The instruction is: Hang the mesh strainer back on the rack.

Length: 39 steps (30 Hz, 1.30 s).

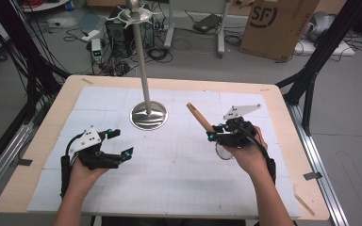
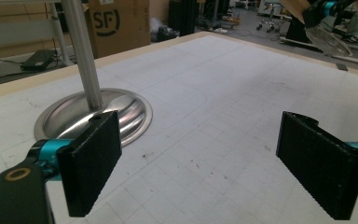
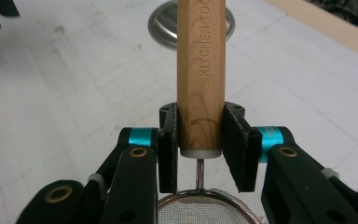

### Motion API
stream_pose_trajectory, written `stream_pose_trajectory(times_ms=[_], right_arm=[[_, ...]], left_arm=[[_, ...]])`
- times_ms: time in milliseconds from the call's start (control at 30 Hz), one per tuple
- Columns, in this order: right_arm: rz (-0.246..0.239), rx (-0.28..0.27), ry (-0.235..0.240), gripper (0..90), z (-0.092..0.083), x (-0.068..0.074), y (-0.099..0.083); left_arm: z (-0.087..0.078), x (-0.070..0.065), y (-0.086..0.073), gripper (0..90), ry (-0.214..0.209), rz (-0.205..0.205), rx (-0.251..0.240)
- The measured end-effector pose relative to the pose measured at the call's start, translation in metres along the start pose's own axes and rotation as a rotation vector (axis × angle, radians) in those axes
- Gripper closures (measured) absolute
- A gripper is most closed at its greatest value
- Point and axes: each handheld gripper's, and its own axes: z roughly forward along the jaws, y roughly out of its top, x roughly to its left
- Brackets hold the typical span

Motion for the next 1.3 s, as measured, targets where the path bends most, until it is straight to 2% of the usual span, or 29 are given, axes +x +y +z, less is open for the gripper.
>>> stream_pose_trajectory(times_ms=[167, 367, 467, 567, 867, 1067, 1233, 1300], right_arm=[[-0.014, -0.023, -0.009, 68.6, -0.005, 0.0, 0.015], [-0.055, -0.057, 0.007, 68.6, -0.01, 0.003, 0.042], [-0.047, -0.069, 0.014, 68.7, -0.014, 0.003, 0.053], [-0.064, -0.1, 0.017, 68.7, -0.015, 0.001, 0.064], [-0.101, -0.128, 0.012, 68.6, -0.018, -0.002, 0.093], [-0.111, -0.151, 0.021, 68.6, -0.021, -0.005, 0.108], [-0.1, -0.177, 0.035, 68.6, -0.023, -0.005, 0.117], [-0.112, -0.186, 0.04, 68.6, -0.023, -0.006, 0.123]], left_arm=[[0.0, -0.002, 0.001, 14.7, -0.005, 0.005, 0.002], [0.003, -0.004, 0.003, 14.7, -0.005, 0.013, 0.003], [0.003, -0.004, 0.003, 14.7, -0.008, 0.01, 0.0], [0.004, -0.004, 0.003, 14.7, -0.009, 0.013, 0.006], [0.003, -0.005, 0.002, 14.7, -0.012, 0.015, 0.014], [0.003, -0.004, 0.001, 14.7, -0.01, 0.014, 0.016], [0.004, -0.005, 0.001, 14.7, -0.01, 0.015, 0.017], [0.004, -0.005, 0.001, 14.7, -0.011, 0.019, 0.02]])
